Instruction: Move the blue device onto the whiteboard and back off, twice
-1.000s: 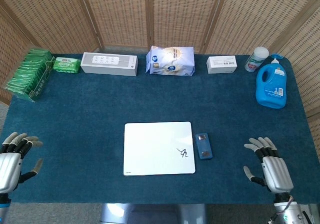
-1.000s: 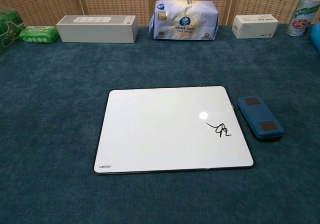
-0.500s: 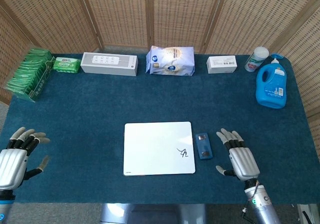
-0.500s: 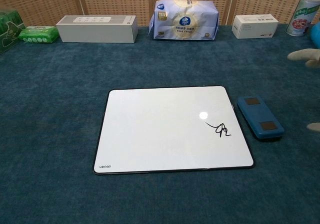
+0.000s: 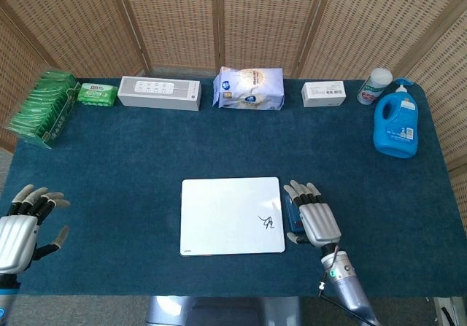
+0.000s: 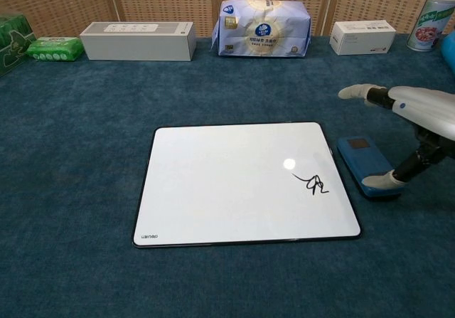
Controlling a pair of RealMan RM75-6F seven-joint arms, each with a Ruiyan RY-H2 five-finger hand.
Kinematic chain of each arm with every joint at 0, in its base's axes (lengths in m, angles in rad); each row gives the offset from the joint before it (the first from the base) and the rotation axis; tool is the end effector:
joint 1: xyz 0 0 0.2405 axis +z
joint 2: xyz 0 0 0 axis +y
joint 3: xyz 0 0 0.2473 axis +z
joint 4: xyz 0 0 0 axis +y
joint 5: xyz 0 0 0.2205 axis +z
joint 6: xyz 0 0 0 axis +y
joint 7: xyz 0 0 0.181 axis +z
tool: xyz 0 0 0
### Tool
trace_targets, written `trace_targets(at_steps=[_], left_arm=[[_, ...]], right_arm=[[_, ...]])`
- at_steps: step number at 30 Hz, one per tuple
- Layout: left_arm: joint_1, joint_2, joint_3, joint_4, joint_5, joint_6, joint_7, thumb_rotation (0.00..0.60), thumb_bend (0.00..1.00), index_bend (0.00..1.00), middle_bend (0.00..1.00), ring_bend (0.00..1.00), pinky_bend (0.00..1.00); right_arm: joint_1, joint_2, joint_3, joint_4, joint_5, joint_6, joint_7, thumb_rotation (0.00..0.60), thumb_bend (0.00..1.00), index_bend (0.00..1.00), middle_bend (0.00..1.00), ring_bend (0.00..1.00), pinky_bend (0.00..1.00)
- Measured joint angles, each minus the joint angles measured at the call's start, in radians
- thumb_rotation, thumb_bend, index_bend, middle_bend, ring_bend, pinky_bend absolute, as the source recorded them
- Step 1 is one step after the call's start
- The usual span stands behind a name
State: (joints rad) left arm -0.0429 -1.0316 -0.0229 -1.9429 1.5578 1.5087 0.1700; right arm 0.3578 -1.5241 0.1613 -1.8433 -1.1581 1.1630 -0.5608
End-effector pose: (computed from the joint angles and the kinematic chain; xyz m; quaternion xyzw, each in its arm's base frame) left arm -0.2427 0.1961 0.1430 -0.5945 -0.4077 -0.4098 0.5589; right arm -0.1602 -0.2716 -0.0194 0.6677 -0.4669 0.3670 0.4488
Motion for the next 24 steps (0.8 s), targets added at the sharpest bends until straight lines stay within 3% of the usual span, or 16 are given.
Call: trace_targets(at_steps=[11, 24], left_arm=[[-0.002, 0.004, 0.003, 0.014, -0.009, -0.004, -0.021, 0.6, 0.42, 0.34, 0.29, 0.18, 0.08], [0.0, 0.008, 0.008, 0.019, -0.012, 0.0, -0.029, 0.6, 0.42, 0.34, 0.29, 0.18, 0.08]], right_arm=[[0.064, -0.092, 0.005, 0.079, 0.073, 0.029, -0.102, 0.6, 0.16, 0.0, 0.0, 0.0, 0.0], [0.081, -0.122, -0.016, 0.13, 0.075, 0.051, -0.101, 0.6, 0.16, 0.0, 0.0, 0.0, 0.0]])
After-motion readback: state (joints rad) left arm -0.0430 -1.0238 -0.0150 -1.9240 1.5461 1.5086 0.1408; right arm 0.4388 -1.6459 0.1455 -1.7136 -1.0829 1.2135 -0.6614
